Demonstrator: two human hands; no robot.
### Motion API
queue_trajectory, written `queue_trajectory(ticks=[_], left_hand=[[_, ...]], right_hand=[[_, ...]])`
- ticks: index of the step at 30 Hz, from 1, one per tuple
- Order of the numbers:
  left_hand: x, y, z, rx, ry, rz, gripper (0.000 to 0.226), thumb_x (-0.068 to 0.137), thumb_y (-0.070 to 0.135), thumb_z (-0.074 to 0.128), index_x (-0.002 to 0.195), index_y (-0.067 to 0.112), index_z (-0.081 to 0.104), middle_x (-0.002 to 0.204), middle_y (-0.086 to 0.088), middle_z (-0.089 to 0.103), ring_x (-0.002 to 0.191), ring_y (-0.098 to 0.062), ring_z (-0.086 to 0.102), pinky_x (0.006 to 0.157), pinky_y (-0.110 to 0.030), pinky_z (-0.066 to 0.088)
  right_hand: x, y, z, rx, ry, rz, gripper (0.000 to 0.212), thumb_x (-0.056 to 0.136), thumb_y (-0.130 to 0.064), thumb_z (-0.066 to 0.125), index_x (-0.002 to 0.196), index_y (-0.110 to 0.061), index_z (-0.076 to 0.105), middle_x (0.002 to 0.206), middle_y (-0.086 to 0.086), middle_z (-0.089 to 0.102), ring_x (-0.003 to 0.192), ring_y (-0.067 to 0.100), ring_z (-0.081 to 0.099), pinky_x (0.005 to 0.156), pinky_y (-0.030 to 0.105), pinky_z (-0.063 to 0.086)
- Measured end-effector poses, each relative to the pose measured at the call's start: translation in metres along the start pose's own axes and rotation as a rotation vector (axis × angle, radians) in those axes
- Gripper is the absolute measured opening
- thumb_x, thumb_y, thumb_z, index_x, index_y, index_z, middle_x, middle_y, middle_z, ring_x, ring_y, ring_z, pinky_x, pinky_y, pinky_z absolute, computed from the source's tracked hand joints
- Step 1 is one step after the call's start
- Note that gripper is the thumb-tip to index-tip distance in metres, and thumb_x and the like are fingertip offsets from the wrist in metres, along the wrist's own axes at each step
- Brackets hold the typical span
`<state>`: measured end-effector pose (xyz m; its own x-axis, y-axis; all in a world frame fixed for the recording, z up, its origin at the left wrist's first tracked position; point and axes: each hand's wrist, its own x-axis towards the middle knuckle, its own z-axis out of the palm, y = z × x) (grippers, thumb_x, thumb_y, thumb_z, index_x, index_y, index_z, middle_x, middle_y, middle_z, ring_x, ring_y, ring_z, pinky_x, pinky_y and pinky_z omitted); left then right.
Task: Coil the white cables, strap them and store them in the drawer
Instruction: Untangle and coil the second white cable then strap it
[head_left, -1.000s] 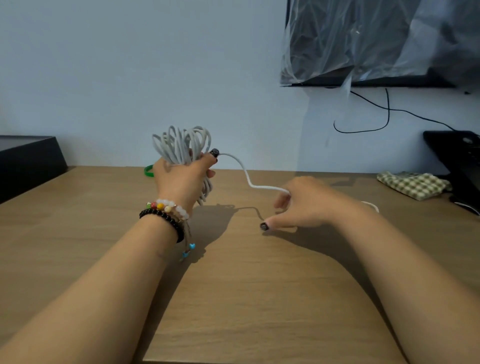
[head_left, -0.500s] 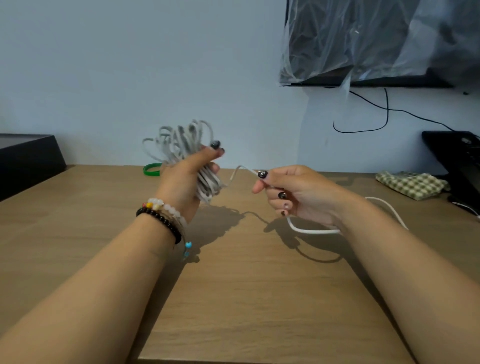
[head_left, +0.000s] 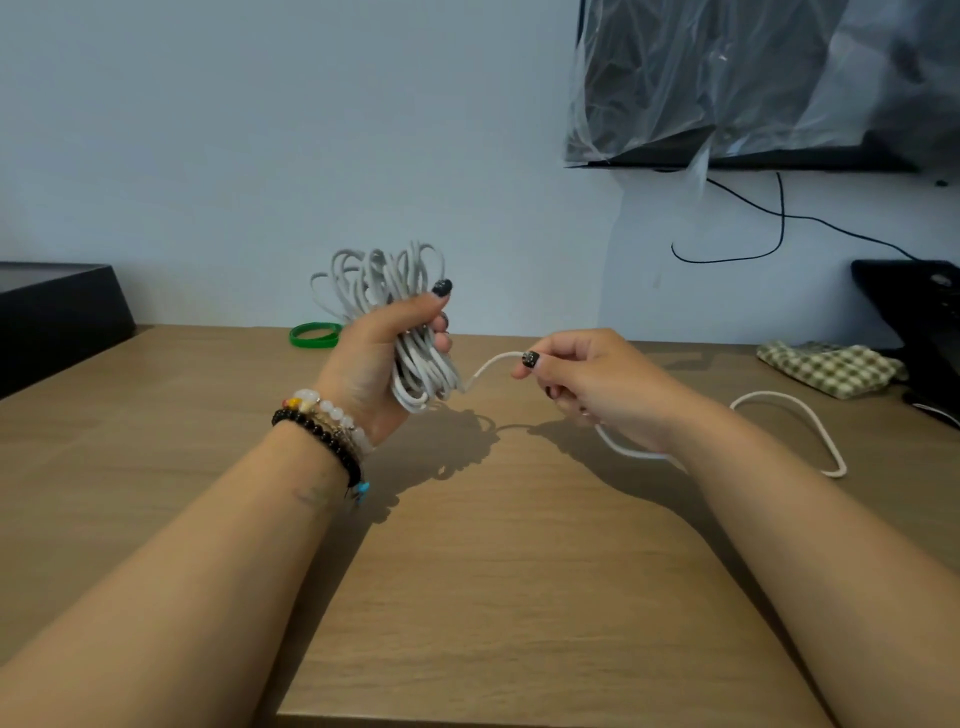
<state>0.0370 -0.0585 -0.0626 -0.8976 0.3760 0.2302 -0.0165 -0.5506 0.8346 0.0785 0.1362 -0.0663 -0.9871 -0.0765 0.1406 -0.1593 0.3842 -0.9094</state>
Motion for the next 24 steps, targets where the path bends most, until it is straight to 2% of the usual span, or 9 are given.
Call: queue_trajectory(ticks=[4,8,13,15,18,22,24], left_hand=[[-0.003,-0.008,0.008,0.182,0.051,0.012,0.014,0.088,0.003,0.059,0.077,0.011,0.059,0.063,-0.001,0.062,0.052,-0.007,0.058,0.047,-0.019,0.048],[-0.004,-0.012,0.009,0.257,0.112,0.030,0.016,0.086,-0.004,0.062,0.080,0.011,0.063,0.069,-0.002,0.064,0.062,-0.011,0.064,0.055,-0.023,0.053],[-0.003,-0.014,0.007,0.339,0.079,0.020,0.020,0.080,-0.010,0.065,0.087,0.009,0.062,0.070,-0.001,0.063,0.061,-0.011,0.064,0.056,-0.023,0.053],[-0.004,-0.015,0.008,0.381,0.027,0.012,0.026,0.074,-0.010,0.070,0.094,0.006,0.064,0.080,-0.004,0.067,0.073,-0.014,0.068,0.064,-0.024,0.055],[-0.004,-0.016,0.008,0.478,-0.050,0.007,0.043,0.057,0.000,0.081,0.098,0.006,0.070,0.099,-0.011,0.073,0.093,-0.023,0.070,0.080,-0.031,0.058],[-0.005,-0.018,0.008,0.609,-0.048,0.021,0.051,0.048,0.008,0.084,0.098,0.002,0.071,0.103,-0.021,0.071,0.099,-0.038,0.067,0.090,-0.048,0.055],[-0.006,-0.017,0.009,0.643,-0.030,0.037,0.057,0.047,0.014,0.083,0.100,-0.002,0.069,0.105,-0.022,0.070,0.100,-0.039,0.066,0.092,-0.054,0.053]], right_hand=[[-0.002,-0.004,-0.001,-0.106,0.002,-0.083,0.022,0.097,-0.010,0.052,0.090,-0.009,0.073,0.051,-0.005,0.039,0.039,0.006,0.027,0.041,0.014,0.024],[-0.005,-0.007,-0.005,-0.149,0.006,-0.159,0.022,0.097,-0.016,0.055,0.091,-0.012,0.075,0.058,-0.001,0.042,0.042,0.004,0.029,0.044,0.012,0.026],[-0.007,-0.011,-0.007,-0.101,-0.040,-0.198,0.023,0.097,-0.011,0.053,0.086,-0.009,0.074,0.054,-0.004,0.038,0.047,0.009,0.025,0.046,0.015,0.025],[-0.008,-0.011,-0.008,-0.104,-0.060,-0.205,0.026,0.097,-0.009,0.052,0.081,-0.012,0.072,0.049,-0.008,0.038,0.047,0.011,0.024,0.047,0.018,0.023],[-0.007,-0.011,-0.010,-0.089,-0.064,-0.214,0.030,0.098,-0.006,0.050,0.076,-0.013,0.069,0.046,-0.010,0.036,0.046,0.011,0.022,0.047,0.021,0.020],[-0.006,-0.011,-0.011,-0.069,-0.065,-0.238,0.029,0.098,-0.005,0.049,0.078,-0.011,0.069,0.050,-0.001,0.034,0.048,0.013,0.021,0.048,0.023,0.018],[-0.006,-0.010,-0.010,-0.066,-0.067,-0.240,0.029,0.098,-0.005,0.049,0.079,-0.011,0.069,0.052,0.000,0.033,0.048,0.013,0.021,0.049,0.024,0.018]])
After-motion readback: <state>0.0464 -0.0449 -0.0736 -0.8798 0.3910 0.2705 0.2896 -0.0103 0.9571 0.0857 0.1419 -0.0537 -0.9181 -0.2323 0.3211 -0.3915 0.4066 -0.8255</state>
